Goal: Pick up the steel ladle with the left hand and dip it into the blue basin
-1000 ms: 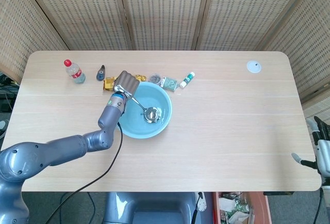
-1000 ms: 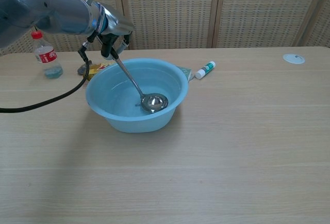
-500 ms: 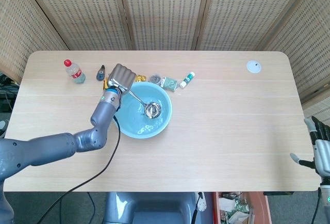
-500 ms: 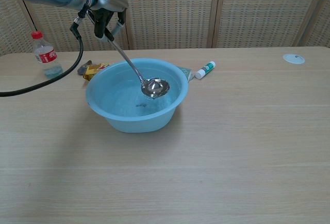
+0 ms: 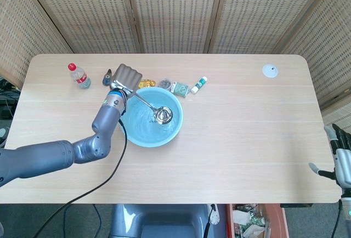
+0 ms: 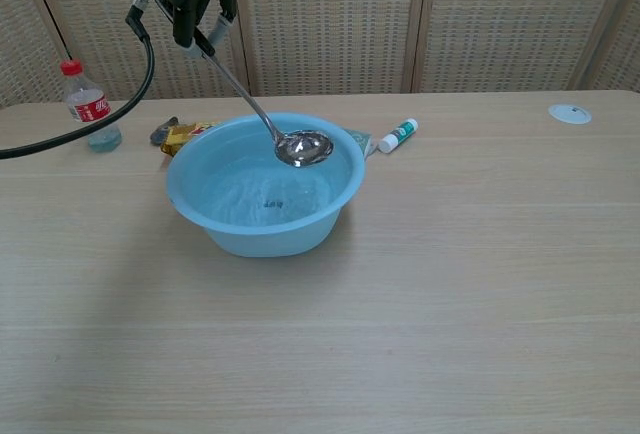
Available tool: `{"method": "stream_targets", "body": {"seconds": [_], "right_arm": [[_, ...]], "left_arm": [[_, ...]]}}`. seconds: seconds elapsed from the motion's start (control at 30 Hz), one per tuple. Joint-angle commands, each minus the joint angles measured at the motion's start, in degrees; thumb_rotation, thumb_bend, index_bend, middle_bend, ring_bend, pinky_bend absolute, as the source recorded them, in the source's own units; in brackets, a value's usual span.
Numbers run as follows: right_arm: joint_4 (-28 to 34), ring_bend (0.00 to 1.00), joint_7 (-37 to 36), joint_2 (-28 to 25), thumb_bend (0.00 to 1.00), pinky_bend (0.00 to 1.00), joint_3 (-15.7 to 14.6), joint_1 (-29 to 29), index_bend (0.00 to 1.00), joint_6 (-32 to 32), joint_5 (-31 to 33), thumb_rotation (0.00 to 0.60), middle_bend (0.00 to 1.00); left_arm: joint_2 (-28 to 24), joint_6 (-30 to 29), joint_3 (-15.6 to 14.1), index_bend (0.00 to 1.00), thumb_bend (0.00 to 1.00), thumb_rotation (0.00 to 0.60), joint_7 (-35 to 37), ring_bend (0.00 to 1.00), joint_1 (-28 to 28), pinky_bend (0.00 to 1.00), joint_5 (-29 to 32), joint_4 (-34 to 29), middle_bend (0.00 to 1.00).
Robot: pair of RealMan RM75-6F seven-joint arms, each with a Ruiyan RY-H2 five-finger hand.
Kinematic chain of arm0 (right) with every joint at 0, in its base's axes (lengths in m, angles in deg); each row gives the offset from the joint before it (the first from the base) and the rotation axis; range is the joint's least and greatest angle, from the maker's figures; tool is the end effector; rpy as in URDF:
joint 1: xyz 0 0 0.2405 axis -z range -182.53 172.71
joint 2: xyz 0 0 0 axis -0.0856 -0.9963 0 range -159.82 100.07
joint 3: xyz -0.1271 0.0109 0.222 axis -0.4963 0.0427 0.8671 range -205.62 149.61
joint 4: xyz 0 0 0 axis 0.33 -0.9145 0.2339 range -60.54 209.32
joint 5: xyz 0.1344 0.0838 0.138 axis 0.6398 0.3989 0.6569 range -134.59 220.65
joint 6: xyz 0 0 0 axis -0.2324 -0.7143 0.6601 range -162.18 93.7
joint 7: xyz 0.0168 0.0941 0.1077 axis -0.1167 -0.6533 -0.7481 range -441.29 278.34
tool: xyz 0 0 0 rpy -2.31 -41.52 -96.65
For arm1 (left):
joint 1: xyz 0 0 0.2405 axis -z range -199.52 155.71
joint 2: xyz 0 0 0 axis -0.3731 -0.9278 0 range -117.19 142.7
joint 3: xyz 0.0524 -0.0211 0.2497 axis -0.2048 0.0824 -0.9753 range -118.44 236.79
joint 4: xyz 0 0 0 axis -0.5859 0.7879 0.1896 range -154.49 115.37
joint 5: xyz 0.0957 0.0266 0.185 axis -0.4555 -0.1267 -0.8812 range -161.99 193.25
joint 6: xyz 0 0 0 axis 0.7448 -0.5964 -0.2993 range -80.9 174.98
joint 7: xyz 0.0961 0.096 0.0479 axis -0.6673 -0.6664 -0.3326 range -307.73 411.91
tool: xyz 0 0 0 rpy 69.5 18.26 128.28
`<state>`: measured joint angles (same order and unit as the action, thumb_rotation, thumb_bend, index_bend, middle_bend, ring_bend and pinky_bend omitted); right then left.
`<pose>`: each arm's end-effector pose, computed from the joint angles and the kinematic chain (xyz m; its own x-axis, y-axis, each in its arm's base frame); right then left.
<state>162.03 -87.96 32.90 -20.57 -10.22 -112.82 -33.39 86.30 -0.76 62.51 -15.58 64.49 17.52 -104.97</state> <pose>-0.3483 -0.1998 0.1840 0.3530 -0.0040 0.9356 -0.9235 0.1589 0.3491 -0.0149 0.4551 0.0653 0.8857 0.2066 0.4158 0.4619 -0.3003 -0.8346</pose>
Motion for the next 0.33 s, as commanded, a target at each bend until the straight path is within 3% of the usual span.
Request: {"method": "stream_targets", "body": {"seconds": [0.03,0.33], "right_arm": [[0.1,0.0,-0.1,0.0,0.0,0.0,0.0,0.1,0.0,-0.1,-0.1,0.6,0.0],[0.5,0.0,0.1,-0.1,0.0,0.0,-0.2,0.3,0.0,-0.5,-0.5,0.6,0.0]], "left_arm": [[-1.7,-0.4,0.2,1.0,0.53,0.6,0.5,0.99,0.4,1.0,1.2,-1.8,1.0],[-3.9,-0.1,-0.1,1.0,0.53,0.6,2.1,0.99,0.5,1.0,2.5,-3.7,1.0]]}}
